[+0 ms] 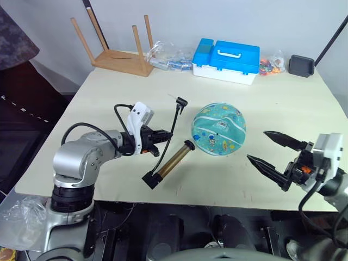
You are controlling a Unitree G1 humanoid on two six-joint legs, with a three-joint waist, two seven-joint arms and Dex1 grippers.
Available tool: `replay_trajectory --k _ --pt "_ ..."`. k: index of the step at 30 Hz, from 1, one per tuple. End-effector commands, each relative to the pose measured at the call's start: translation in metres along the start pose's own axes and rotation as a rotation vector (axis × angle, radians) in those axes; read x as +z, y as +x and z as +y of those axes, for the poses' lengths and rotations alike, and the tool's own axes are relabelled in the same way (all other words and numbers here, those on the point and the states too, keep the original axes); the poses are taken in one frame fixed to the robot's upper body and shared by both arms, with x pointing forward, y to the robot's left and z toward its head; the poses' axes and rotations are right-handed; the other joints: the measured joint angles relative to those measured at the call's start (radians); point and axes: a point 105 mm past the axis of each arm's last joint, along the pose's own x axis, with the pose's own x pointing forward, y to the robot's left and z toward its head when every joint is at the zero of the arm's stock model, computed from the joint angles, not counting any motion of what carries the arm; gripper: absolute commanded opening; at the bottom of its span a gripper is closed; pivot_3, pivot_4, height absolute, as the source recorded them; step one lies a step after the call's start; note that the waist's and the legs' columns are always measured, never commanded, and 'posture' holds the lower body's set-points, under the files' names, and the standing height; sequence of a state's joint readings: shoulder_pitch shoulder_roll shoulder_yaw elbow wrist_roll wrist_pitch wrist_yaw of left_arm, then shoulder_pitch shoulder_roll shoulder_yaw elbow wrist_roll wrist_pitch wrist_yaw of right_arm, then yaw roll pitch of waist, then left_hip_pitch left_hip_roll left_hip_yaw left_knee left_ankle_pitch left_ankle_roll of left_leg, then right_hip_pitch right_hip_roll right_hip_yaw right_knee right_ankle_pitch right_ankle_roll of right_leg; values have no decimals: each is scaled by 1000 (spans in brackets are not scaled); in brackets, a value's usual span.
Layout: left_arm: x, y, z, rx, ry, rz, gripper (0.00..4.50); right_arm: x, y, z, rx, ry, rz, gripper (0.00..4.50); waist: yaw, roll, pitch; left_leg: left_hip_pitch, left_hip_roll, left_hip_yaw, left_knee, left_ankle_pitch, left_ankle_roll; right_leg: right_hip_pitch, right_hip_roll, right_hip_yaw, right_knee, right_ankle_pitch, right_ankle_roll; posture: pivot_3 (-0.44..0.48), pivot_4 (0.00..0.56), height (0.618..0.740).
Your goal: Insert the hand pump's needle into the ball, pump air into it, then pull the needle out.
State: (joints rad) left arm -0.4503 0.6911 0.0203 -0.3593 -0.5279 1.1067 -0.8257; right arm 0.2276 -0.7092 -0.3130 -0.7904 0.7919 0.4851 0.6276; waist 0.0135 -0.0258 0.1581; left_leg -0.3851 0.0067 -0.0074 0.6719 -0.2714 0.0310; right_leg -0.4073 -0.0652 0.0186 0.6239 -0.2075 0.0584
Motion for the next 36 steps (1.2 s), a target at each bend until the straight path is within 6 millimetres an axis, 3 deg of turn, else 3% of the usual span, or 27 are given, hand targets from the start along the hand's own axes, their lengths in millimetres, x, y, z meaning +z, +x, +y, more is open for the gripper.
replay_trajectory --k 1,11,25,36 --pt "11 0 -16 -92 155 -12 111 7 3 5 -18 -51 20 4500 1 0 0 0 0 0 0 0 0 0 0 0 0 0 0 0 150 740" --pt "11 0 -32 -222 359 43 111 3 2 6 -27 -13 68 4500 0 -1 0 -6 0 0 -1 0 0 -5 1 -1 -1 0 0 0 150 740" --pt "21 48 -62 -318 466 72 111 11 5 29 61 264 6 4500 -1 -2 1 -7 -1 -2 0 0 1 -5 3 -2 -1 0 0 0 150 740" --pt "21 63 -71 -432 478 75 111 17 21 13 -31 325 -50 4500 -2 -2 1 -7 -1 -1 1 0 1 -5 3 -1 -1 -1 2 0 150 740"
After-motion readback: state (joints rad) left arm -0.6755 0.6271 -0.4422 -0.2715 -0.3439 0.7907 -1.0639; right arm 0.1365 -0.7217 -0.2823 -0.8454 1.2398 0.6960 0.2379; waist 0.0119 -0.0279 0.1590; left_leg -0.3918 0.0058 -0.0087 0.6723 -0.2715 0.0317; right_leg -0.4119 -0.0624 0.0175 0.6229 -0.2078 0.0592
